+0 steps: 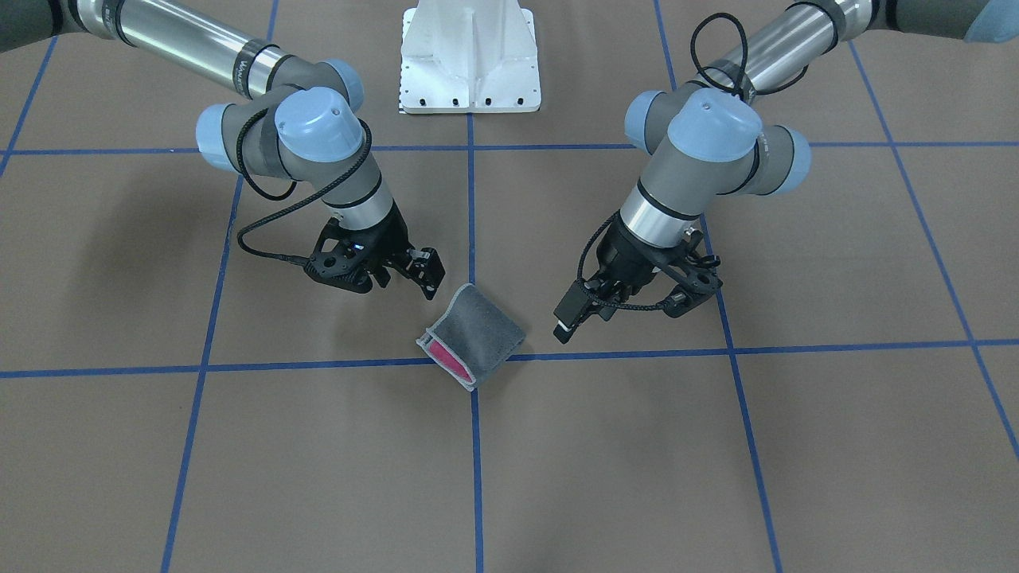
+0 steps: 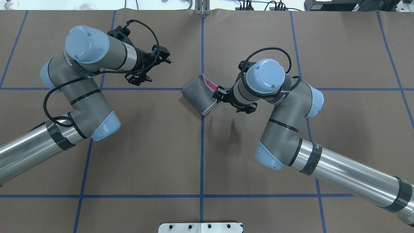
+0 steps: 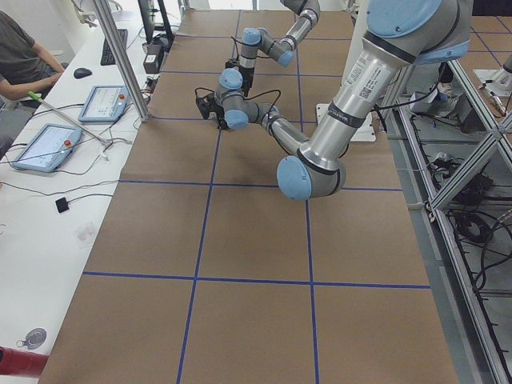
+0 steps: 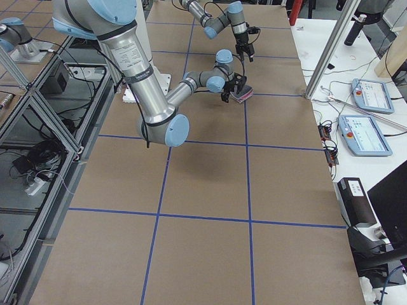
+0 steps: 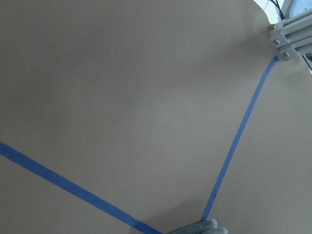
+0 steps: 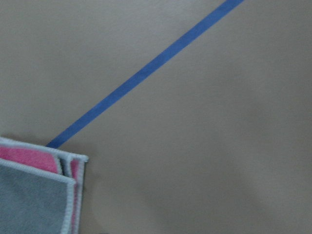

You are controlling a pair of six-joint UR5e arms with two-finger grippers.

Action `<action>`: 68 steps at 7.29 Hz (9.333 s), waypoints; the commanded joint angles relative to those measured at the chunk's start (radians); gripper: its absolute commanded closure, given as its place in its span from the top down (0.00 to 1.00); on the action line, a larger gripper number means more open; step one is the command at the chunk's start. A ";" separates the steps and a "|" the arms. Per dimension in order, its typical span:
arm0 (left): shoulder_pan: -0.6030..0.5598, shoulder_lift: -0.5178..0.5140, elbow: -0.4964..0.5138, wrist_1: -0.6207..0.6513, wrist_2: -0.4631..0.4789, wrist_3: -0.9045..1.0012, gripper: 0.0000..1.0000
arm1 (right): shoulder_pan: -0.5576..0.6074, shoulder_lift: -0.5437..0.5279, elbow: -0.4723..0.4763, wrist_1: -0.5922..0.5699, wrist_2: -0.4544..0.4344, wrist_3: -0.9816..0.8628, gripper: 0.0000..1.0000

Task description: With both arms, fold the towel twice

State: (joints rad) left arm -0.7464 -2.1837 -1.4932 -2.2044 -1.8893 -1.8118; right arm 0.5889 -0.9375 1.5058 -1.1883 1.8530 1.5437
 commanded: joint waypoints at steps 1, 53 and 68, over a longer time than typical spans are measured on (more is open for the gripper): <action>-0.001 0.012 -0.009 0.000 0.001 0.000 1.00 | 0.002 0.029 -0.074 0.088 -0.029 -0.172 0.72; 0.193 -0.189 0.396 -0.437 0.297 -0.046 1.00 | 0.307 -0.150 0.030 0.150 0.388 -0.292 1.00; -0.098 0.486 -0.566 0.466 -0.039 0.800 1.00 | 0.633 -0.599 0.140 0.148 0.387 -0.786 1.00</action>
State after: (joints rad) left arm -0.7913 -1.8033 -1.9601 -1.8672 -1.9256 -1.2624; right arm 1.1727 -1.4652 1.6479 -1.0395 2.2382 0.9008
